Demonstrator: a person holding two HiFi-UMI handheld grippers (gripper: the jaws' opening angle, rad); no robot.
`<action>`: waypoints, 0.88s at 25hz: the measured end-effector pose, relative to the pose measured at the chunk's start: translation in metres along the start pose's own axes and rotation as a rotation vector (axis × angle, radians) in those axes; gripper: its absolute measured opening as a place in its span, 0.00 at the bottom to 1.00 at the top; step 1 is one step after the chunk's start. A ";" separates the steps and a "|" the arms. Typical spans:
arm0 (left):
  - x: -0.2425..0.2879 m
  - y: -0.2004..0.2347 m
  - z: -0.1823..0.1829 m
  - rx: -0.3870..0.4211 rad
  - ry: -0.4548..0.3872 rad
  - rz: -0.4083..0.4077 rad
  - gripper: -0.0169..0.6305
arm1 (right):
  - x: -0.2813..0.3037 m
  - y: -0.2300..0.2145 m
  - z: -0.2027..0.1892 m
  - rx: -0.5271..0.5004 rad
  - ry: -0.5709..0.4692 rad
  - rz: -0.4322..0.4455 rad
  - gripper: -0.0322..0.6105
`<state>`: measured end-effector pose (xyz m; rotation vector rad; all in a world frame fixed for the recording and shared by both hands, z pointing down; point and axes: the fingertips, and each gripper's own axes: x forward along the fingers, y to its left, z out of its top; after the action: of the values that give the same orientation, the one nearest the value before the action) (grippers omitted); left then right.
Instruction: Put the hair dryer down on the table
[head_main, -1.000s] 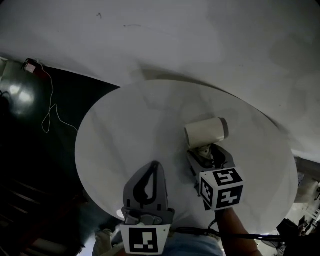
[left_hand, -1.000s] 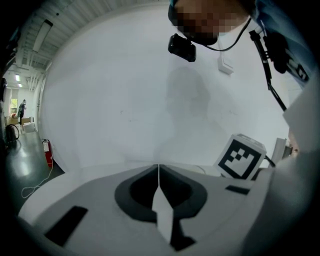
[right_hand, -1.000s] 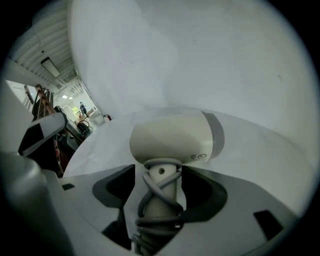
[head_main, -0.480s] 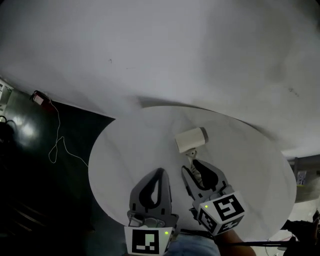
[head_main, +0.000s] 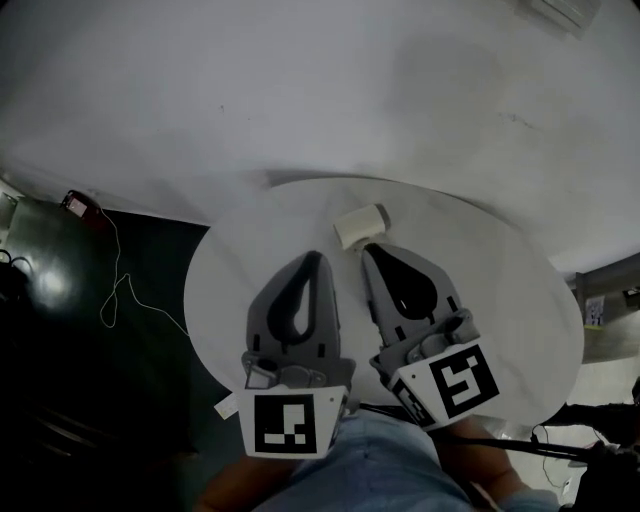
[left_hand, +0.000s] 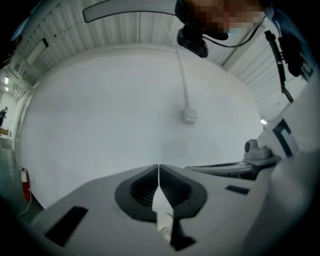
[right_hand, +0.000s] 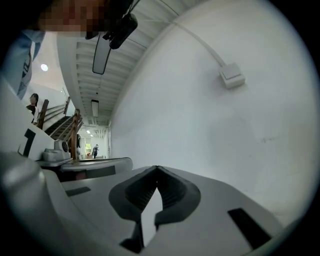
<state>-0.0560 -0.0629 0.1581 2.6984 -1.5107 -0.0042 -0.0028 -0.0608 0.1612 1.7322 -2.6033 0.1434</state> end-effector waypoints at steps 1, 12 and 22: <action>-0.004 -0.002 0.004 0.002 -0.014 0.000 0.05 | -0.004 0.002 0.004 -0.016 -0.013 -0.009 0.07; -0.027 -0.025 0.030 0.060 -0.077 -0.021 0.05 | -0.038 0.013 0.028 -0.085 -0.085 -0.048 0.07; -0.033 -0.042 0.036 0.091 -0.085 -0.034 0.05 | -0.056 0.011 0.032 -0.103 -0.111 -0.052 0.06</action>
<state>-0.0385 -0.0144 0.1192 2.8294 -1.5233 -0.0537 0.0099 -0.0077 0.1255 1.8209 -2.5852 -0.0887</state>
